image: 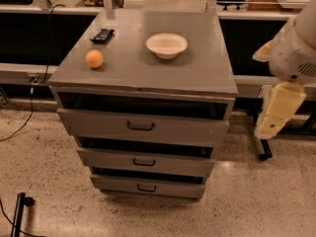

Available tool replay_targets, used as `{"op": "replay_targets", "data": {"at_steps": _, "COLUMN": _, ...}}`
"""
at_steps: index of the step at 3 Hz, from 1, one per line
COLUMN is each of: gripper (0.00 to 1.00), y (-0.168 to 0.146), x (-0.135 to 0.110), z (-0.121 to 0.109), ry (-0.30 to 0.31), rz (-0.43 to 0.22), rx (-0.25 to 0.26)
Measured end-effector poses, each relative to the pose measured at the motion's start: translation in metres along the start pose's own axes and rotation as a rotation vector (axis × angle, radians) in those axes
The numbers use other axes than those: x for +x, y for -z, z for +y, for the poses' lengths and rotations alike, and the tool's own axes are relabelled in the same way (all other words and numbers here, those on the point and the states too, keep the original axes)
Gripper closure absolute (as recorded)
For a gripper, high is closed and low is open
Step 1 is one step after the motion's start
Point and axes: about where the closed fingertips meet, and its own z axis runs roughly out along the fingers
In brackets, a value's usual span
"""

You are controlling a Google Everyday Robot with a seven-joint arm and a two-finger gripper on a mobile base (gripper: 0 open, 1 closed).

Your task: Open top drawer

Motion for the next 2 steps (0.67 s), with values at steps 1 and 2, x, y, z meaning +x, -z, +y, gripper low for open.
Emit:
{"op": "replay_targets", "data": {"at_steps": 1, "gripper": 0.00, "y": -0.041, "x": -0.009, "z": 0.006, "ry": 0.068, "rz": -0.066, "rx": 0.022}}
{"op": "replay_targets", "data": {"at_steps": 2, "gripper": 0.00, "y": -0.044, "x": -0.017, "z": -0.005, "ry": 0.086, "rz": -0.097, "rx": 0.077}}
